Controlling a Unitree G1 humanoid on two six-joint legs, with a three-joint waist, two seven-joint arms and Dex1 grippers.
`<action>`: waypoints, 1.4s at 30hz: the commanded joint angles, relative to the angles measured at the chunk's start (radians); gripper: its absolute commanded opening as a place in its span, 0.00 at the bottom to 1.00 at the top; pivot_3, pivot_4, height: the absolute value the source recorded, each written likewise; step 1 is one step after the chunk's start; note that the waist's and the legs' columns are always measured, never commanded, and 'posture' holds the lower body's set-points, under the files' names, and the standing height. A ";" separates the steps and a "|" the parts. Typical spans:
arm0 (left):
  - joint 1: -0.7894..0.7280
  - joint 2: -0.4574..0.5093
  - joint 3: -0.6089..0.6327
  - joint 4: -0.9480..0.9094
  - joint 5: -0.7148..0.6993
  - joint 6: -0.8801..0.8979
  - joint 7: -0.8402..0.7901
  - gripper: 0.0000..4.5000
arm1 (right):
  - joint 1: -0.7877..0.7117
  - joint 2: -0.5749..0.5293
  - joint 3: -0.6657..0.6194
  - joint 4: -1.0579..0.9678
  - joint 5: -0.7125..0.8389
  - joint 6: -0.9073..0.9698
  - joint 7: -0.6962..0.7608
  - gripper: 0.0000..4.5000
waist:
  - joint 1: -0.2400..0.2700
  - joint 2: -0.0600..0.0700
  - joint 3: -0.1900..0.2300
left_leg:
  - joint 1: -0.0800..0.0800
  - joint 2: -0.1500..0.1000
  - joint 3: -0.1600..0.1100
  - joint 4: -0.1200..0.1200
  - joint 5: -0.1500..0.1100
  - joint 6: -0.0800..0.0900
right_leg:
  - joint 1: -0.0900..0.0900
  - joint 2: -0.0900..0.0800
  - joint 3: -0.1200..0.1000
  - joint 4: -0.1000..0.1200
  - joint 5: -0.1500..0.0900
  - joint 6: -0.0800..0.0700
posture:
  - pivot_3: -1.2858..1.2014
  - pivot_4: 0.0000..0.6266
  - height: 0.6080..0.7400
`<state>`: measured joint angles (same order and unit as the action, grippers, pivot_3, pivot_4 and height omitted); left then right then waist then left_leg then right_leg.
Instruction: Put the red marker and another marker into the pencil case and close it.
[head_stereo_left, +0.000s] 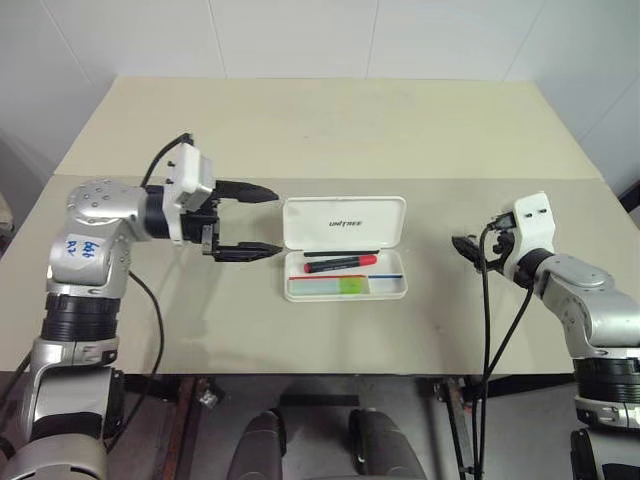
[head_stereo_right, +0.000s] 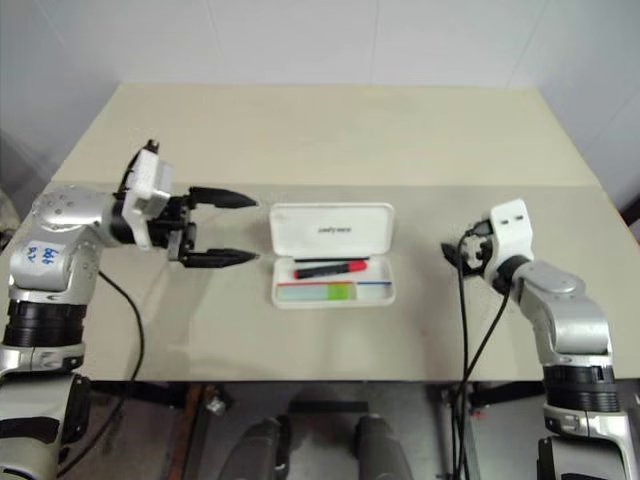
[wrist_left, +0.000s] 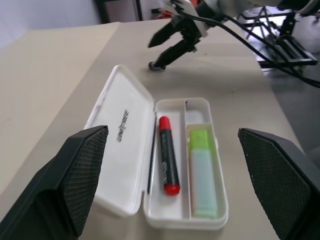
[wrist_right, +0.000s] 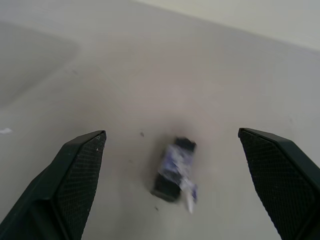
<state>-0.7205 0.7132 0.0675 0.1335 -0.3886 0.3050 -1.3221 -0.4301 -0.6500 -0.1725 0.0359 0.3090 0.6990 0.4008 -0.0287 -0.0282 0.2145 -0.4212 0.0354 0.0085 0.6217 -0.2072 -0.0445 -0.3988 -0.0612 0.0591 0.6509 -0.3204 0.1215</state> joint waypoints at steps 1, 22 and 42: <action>0.008 0.024 0.043 -0.011 -0.017 -0.039 0.013 0.99 | -0.030 0.004 -0.016 0.002 -0.019 0.020 -0.027 1.00 | 0.000 0.000 0.000 | 0.000 0.000 0.000 0.000 0.000 0.000 | 0.000 0.000 0.000 0.000 0.000 0.000 | 0.52 0.24 1.00; -0.011 0.016 0.037 0.013 -0.028 -0.090 0.036 1.00 | -0.038 0.043 0.003 0.048 -0.037 0.073 0.000 0.08 | 0.001 0.000 0.000 | 0.000 0.000 0.000 0.000 0.000 0.001 | 0.000 0.000 0.000 0.000 0.001 0.001 | 0.52 0.24 1.00; 0.014 0.002 0.010 0.028 -0.038 -0.129 -0.004 1.00 | -0.203 -0.111 0.296 0.027 0.047 -0.486 0.998 0.08 | -0.008 0.000 0.000 | 0.000 0.001 0.002 -0.001 -0.001 0.003 | 0.001 0.001 0.000 -0.005 0.002 0.003 | 0.52 0.24 1.00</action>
<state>-0.7097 0.7139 0.0652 0.2036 -0.4035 0.1746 -1.3253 -0.6140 -0.7692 0.1130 0.0848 0.3431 0.2345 1.3704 -0.0366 -0.0280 0.2147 -0.4215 0.0361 0.0102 0.6209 -0.2085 -0.0416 -0.3983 -0.0607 0.0595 0.6460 -0.3188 0.1247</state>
